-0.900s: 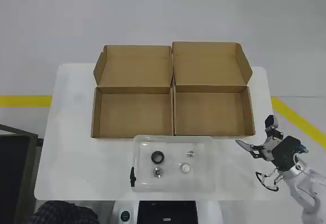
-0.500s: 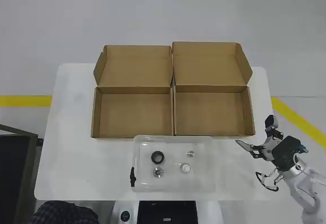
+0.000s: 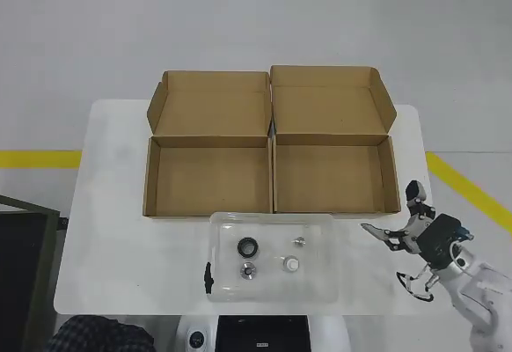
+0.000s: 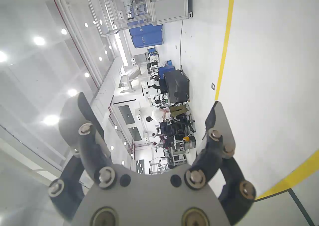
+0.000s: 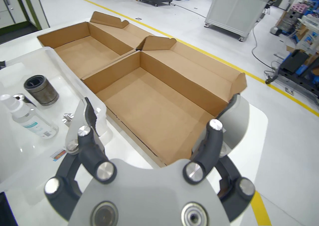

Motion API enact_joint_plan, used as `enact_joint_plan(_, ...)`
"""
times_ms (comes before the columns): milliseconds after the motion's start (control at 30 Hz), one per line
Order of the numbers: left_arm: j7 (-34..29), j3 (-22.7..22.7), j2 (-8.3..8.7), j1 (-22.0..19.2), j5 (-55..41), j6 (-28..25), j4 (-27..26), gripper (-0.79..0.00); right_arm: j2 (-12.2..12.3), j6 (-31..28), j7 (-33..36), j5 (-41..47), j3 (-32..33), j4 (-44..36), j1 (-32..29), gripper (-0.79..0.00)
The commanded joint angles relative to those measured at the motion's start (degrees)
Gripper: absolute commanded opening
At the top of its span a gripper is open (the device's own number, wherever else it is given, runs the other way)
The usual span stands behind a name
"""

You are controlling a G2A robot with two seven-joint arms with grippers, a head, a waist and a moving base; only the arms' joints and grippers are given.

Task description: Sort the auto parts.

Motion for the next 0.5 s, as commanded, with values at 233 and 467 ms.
enact_joint_plan(233,0.0,0.0,0.0,0.0,0.0,0.0,0.0,0.0,0.5,-7.4,6.8,-0.2,-5.1,-5.3,2.5,0.0)
enact_joint_plan(467,0.0,0.0,0.0,0.0,0.0,0.0,0.0,0.0,0.8,-10.6,12.5,-0.3,-9.8,-8.2,3.3,0.0)
